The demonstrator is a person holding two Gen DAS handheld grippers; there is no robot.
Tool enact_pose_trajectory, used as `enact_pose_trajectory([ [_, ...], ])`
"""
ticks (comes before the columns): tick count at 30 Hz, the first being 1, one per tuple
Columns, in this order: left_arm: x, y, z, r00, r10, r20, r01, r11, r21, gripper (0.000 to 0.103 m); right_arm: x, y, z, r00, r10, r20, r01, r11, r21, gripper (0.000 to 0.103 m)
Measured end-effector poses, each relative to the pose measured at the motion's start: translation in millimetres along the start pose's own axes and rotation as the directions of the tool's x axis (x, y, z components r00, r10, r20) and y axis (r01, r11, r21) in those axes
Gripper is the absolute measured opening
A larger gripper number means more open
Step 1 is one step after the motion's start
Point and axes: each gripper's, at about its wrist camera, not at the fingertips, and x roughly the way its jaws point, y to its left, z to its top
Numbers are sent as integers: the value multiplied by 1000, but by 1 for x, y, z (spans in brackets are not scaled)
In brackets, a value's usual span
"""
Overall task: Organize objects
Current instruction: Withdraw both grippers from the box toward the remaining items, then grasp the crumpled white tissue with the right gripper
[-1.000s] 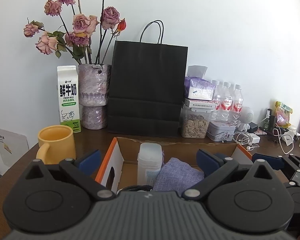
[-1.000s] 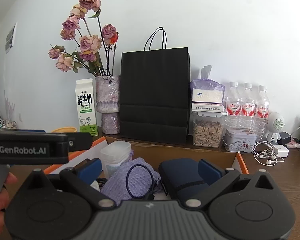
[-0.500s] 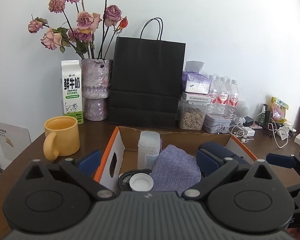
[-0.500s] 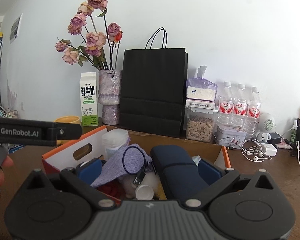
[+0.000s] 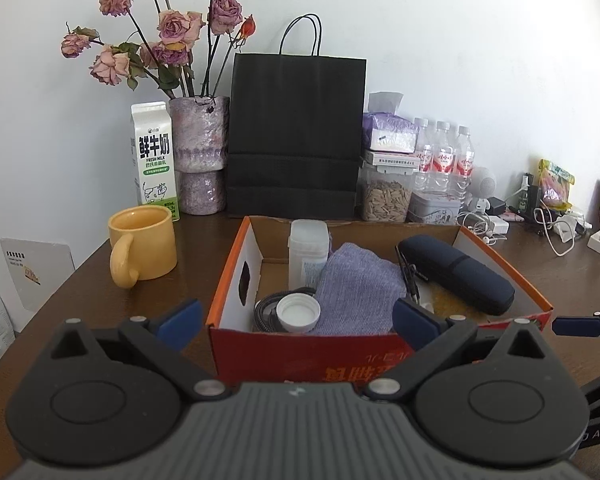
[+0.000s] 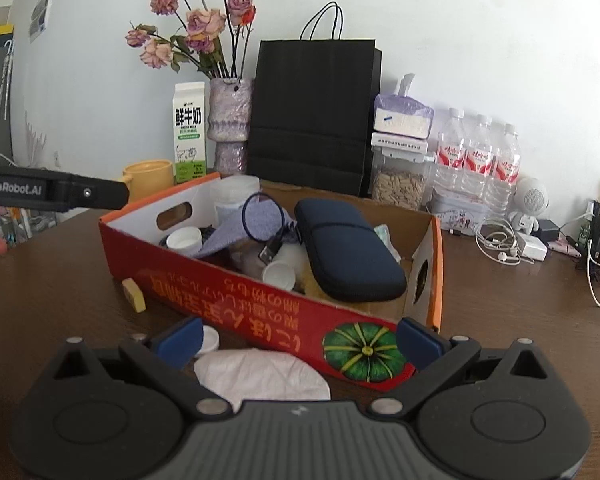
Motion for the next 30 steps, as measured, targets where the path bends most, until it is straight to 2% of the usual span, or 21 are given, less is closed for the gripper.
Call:
enact_pose_trajectory([
  [10,-9,14,-27,996,10,-85,-9,1000,12,103,11,-1,-22,993,47,-109,-47,999,1,103],
  [17,-12,23,-36,994,16,-111,-16,1000,0,103,33,1,-24,981,105,-164,-101,994,34,103],
  [20,-11,24,-38,993,16,-117,-17,1000,-4,103,42,4,-26,977,97,-189,-92,995,34,103],
  [30,-4,24,-44,990,8,-141,-10,1000,-13,103,46,4,-27,979,96,-178,-91,995,35,103],
])
